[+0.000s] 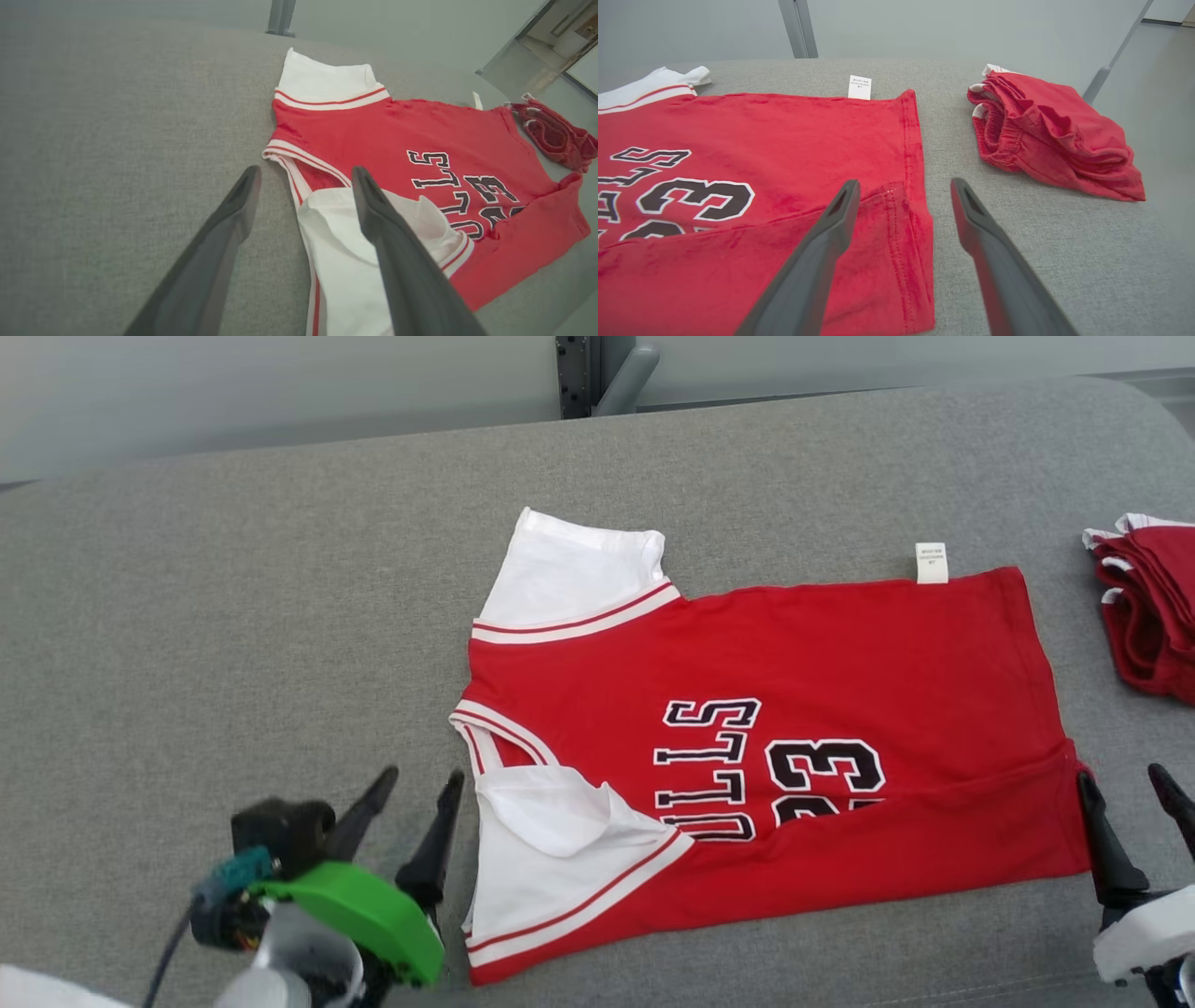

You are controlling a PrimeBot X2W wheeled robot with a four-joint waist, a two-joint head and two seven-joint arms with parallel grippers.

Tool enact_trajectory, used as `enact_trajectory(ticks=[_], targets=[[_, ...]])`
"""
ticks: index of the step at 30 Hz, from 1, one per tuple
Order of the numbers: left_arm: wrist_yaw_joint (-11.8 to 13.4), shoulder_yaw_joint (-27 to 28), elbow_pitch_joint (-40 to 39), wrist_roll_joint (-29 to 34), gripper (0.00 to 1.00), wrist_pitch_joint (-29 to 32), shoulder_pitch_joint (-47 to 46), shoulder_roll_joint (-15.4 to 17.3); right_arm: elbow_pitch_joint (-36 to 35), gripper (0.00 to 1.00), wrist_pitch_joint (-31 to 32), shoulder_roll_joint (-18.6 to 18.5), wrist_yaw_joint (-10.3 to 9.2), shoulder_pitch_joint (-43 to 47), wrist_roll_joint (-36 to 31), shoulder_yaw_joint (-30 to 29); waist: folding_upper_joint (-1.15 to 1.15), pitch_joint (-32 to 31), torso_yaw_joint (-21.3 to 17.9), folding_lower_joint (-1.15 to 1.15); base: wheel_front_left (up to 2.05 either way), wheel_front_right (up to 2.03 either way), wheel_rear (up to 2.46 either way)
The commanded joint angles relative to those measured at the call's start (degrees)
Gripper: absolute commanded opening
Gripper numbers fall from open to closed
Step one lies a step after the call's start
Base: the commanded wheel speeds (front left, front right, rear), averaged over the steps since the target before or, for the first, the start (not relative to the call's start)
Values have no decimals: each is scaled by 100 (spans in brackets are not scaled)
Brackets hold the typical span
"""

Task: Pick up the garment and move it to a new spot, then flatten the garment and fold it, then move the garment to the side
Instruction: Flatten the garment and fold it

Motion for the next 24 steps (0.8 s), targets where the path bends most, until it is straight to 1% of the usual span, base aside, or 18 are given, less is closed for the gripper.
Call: enact_trajectory(ticks=[1, 3, 6, 11, 14, 17, 18, 19, 24], targets=[[-84, 88, -41, -20, 100, 99, -481, 109, -93, 100, -22, 84, -9, -123, -107, 42, 0, 143, -82, 0, 0, 0, 0], [-191, 166, 13, -58, 100, 288, -1031, 198, -158, 100, -23, 156, -9, -232, -149, 116, 0, 299, -153, 0, 0, 0, 0], [-368, 248, 296, -227, 100, 705, -1994, 300, -206, 100, -23, 203, -9, -441, -190, 224, 0, 573, -262, 0, 0, 0, 0], [-604, 297, 1148, -628, 100, 1477, -3653, 372, -238, 100, -24, 256, -9, -845, -242, 364, 0, 1075, -483, 0, 0, 0, 0], [-698, 98, 1683, -799, 100, 1913, -4513, 404, -240, 100, -24, 274, -9, -1065, -239, 414, 0, 1352, -598, 0, 0, 0, 0], [-732, -114, 2167, -931, 100, 2229, -5236, 394, -235, 100, -24, 288, -9, -1239, -239, 454, 0, 1577, -712, 0, 0, 0, 0], [-732, -114, 2167, -931, 100, 2229, -5236, 394, -235, 100, -24, 288, -9, -1239, -239, 454, 0, 1577, -712, 0, 0, 0, 0], [-739, -301, 2498, -905, 100, 2414, -5603, 419, -224, 100, -24, 300, -9, -1339, -246, 484, 0, 1691, -788, 0, 0, 0, 0], [-747, -727, 3245, -807, 100, 2612, -6264, 540, -213, 100, -24, 367, -9, -1558, -244, 572, 0, 1923, -989, 0, 0, 0, 0]])
